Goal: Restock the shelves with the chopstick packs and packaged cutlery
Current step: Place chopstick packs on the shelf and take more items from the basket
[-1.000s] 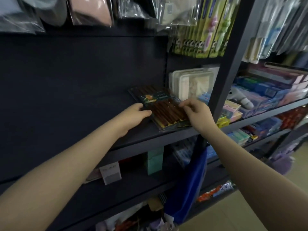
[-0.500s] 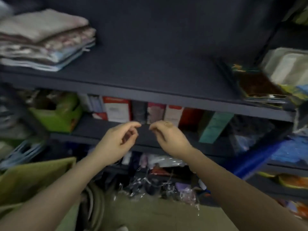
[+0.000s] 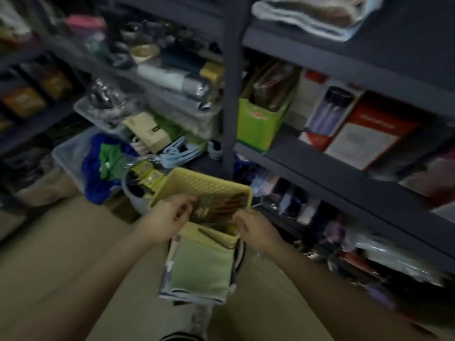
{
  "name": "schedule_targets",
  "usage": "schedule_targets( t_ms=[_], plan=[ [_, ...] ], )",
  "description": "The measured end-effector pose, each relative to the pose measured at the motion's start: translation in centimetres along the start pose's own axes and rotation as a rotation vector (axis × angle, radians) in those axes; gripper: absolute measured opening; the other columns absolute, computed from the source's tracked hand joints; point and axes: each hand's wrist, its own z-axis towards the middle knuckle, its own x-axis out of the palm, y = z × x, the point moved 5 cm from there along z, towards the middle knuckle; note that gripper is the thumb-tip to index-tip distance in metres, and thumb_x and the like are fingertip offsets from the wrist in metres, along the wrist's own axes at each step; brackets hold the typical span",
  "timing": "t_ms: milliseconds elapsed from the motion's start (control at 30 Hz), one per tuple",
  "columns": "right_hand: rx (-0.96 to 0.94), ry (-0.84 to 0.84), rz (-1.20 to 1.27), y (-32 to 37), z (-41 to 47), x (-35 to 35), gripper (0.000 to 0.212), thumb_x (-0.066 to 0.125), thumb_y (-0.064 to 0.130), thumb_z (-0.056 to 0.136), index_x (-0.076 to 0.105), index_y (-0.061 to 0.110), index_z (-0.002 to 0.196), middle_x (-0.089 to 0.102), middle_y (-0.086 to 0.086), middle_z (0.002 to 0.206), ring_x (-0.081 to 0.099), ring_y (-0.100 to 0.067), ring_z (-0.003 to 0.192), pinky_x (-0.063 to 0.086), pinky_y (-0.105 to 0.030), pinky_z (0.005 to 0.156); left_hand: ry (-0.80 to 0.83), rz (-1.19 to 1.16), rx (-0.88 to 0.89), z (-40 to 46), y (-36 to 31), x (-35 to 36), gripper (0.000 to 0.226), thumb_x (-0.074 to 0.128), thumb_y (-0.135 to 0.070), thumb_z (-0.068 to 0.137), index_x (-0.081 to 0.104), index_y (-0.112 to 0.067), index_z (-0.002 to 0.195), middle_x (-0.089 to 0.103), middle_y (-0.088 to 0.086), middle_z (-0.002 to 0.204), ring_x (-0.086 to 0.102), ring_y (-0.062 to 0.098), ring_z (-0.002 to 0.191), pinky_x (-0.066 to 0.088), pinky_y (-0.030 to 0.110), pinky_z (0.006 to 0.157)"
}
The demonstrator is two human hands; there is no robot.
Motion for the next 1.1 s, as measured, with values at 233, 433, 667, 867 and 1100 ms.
schedule_targets(
  t_ms=[233,433,667,867,1100],
  plan=[
    [0.162,0.141,-0.422,-0.7,12.1,7.0,0.053,0.040,0.044,0.094,0.039,0.011,0.136,0.036,-0.011,0.146,0.033,-0.028,0.135,0.030,-0.039,0.110,0.013,-0.022,0.037,2.6,10.3,-0.5,0.034,0.055,-0.006,0.087,0.056,-0.011,0.120,0.063,0.005,0.101,0.064,0.021,0.085,0.054,0.038,0.070],
    [0.248,0.234,-0.666,-4.5,17.1,7.2,0.082,0.042,0.070,0.081,0.033,0.011,0.138,0.034,-0.016,0.142,0.043,-0.036,0.124,0.037,-0.046,0.101,0.009,-0.134,0.042,5.3,14.2,1.9,0.034,0.052,-0.008,0.081,0.059,0.000,0.114,0.060,0.004,0.097,0.060,0.014,0.082,0.044,0.007,0.070],
    [0.372,0.225,-0.530,-7.0,15.8,8.5,0.078,0.048,0.071,0.078,0.049,0.009,0.123,0.062,-0.013,0.113,0.059,-0.030,0.102,0.048,-0.036,0.081,0.149,-0.380,-0.109,4.0,14.5,6.0,0.025,0.053,-0.002,0.088,0.059,-0.007,0.112,0.060,-0.013,0.090,0.056,-0.013,0.087,0.043,0.003,0.072],
    [0.323,0.256,-0.256,-4.6,15.3,4.0,0.055,0.046,0.055,0.090,0.045,0.010,0.058,0.042,-0.006,0.056,0.048,-0.023,0.060,0.037,-0.029,0.057,0.289,-0.574,-0.432,3.0,12.7,8.5,0.022,0.050,-0.021,0.092,0.064,-0.011,0.107,0.065,-0.006,0.085,0.059,-0.001,0.077,0.043,0.003,0.062],
    [0.369,0.073,0.271,-1.2,10.5,-3.4,0.059,0.038,0.048,0.095,0.051,-0.005,0.071,0.044,-0.013,0.065,0.045,-0.022,0.061,0.032,-0.031,0.058,0.133,-1.259,-0.617,4.1,5.6,6.8,0.084,0.068,-0.039,0.074,0.025,-0.008,0.139,0.059,0.017,0.115,0.064,0.019,0.099,0.048,0.040,0.096]
  ],
)
